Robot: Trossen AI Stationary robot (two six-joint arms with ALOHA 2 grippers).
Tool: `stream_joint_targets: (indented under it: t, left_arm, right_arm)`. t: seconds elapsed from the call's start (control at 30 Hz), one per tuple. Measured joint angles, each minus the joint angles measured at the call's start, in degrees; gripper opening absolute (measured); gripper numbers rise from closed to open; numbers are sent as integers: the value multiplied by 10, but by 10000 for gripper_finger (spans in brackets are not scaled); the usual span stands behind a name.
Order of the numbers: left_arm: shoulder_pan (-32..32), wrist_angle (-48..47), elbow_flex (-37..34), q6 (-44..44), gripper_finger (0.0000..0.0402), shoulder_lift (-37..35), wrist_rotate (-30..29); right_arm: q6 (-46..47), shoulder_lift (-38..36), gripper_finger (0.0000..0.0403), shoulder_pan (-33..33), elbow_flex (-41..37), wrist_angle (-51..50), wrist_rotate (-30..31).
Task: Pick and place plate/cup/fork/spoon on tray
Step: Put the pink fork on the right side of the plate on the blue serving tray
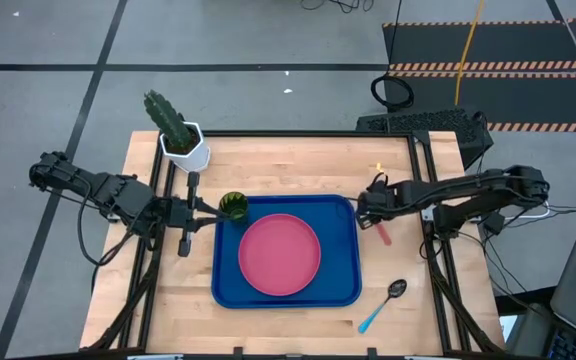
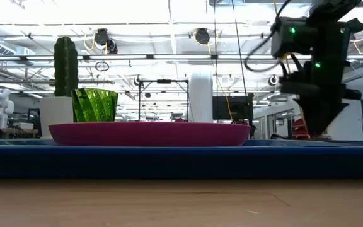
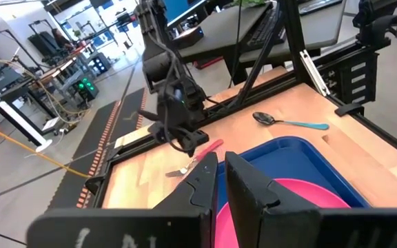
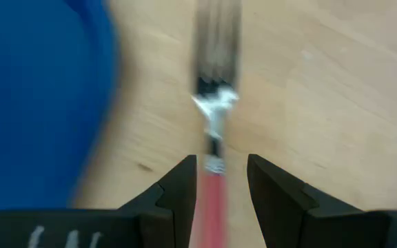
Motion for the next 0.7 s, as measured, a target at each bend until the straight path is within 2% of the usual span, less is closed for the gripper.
stream_joint_targets:
  t: [0.4,0.7]
  left_arm:
    - [0,0,0,-2,33,0,0]
    - [0,-6,0,-3,33,0,0]
  right_arm:
    - [-9,29,121,0,1,8,2]
    - [-11,48,121,0,-48,66,-23]
